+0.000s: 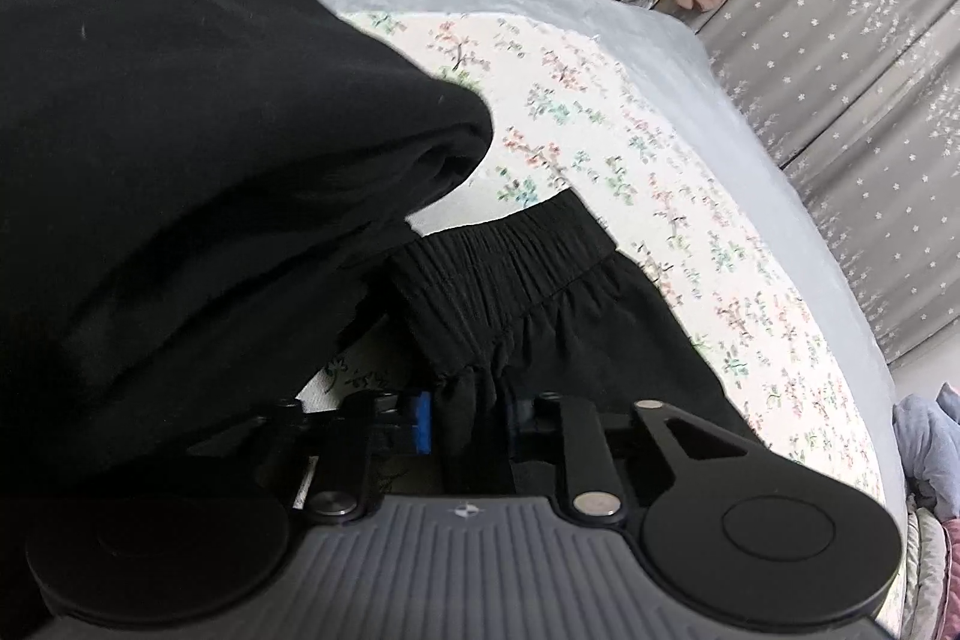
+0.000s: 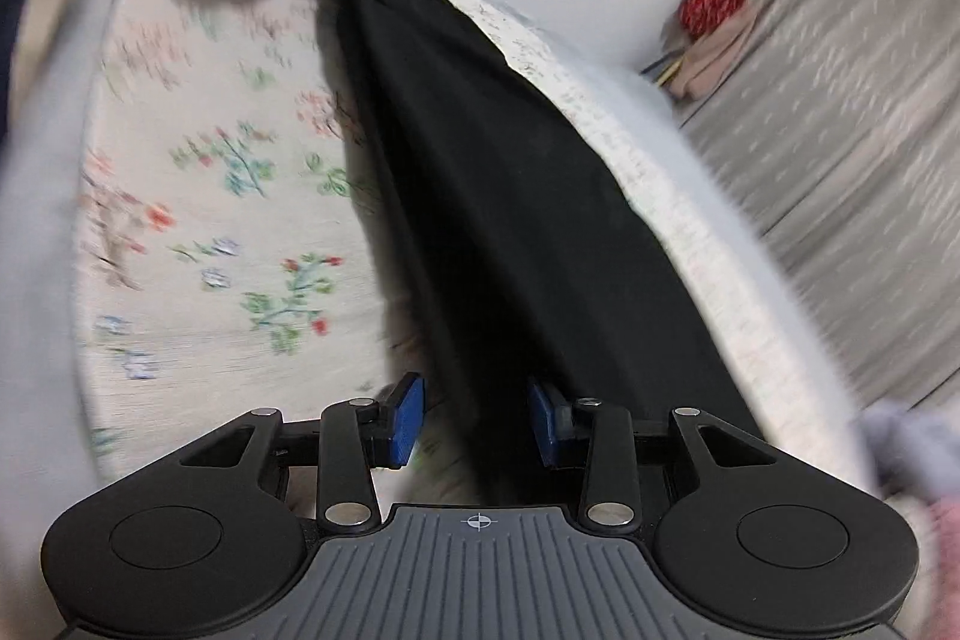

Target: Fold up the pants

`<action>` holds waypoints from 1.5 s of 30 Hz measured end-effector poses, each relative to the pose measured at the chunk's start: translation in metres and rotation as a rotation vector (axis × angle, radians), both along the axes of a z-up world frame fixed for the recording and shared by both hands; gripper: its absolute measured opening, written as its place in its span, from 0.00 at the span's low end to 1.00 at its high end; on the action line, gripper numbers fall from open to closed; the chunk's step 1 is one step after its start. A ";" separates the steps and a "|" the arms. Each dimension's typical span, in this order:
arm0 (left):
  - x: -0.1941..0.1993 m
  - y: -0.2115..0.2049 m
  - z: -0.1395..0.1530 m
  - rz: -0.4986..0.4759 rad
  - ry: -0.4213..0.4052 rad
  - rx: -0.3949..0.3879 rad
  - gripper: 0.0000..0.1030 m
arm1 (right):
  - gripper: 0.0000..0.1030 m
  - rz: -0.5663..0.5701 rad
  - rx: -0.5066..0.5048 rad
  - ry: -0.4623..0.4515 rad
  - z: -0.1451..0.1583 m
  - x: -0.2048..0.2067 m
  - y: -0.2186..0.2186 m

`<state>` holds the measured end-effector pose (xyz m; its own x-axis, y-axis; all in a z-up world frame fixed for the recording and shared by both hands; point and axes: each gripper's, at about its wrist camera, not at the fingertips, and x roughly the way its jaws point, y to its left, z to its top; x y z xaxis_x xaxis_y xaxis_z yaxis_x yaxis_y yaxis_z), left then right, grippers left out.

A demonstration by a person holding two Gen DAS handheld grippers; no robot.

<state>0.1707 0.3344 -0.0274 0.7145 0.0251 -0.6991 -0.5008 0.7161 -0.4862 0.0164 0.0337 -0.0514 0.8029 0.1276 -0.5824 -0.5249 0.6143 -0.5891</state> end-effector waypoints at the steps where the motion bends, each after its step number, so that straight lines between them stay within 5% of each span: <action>1: -0.003 0.000 0.004 0.010 -0.018 -0.009 0.28 | 0.00 -0.001 -0.031 0.008 -0.003 0.000 0.005; 4: -0.019 0.007 0.020 0.039 -0.071 -0.027 0.26 | 0.00 -0.018 -0.014 -0.001 0.009 -0.010 -0.001; 9: -0.016 -0.002 0.019 -0.012 -0.037 0.109 0.26 | 0.00 -0.037 0.134 0.062 0.032 -0.013 -0.017; 14: -0.016 -0.007 0.018 -0.022 -0.013 0.161 0.27 | 0.09 0.019 0.018 0.078 0.013 -0.024 -0.003; 18: -0.018 -0.005 0.016 -0.020 -0.008 0.158 0.27 | 0.12 0.052 0.401 0.186 0.069 -0.030 -0.038; 22: -0.018 -0.009 0.017 -0.020 -0.003 0.183 0.27 | 0.12 -0.197 0.497 0.108 0.069 0.003 -0.075; 26: -0.013 -0.009 0.013 -0.007 0.010 0.170 0.27 | 0.13 -0.370 0.506 0.242 0.024 0.033 -0.111; 30: -0.013 -0.009 0.013 0.006 0.019 0.162 0.27 | 0.17 -0.425 0.470 0.218 0.030 0.022 -0.144; 32: -0.012 -0.011 0.014 0.007 0.022 0.173 0.27 | 0.27 -0.505 0.464 0.207 0.027 0.016 -0.177; 34: -0.012 -0.009 0.014 0.014 0.021 0.161 0.27 | 0.34 -0.637 0.484 0.189 0.027 0.009 -0.222; 40: -0.015 0.000 0.010 0.054 0.024 0.076 0.27 | 0.33 -1.031 0.545 0.077 0.021 -0.026 -0.349; 45: -0.016 -0.003 0.011 0.081 0.041 0.072 0.34 | 0.34 -1.298 0.602 0.001 0.021 -0.061 -0.408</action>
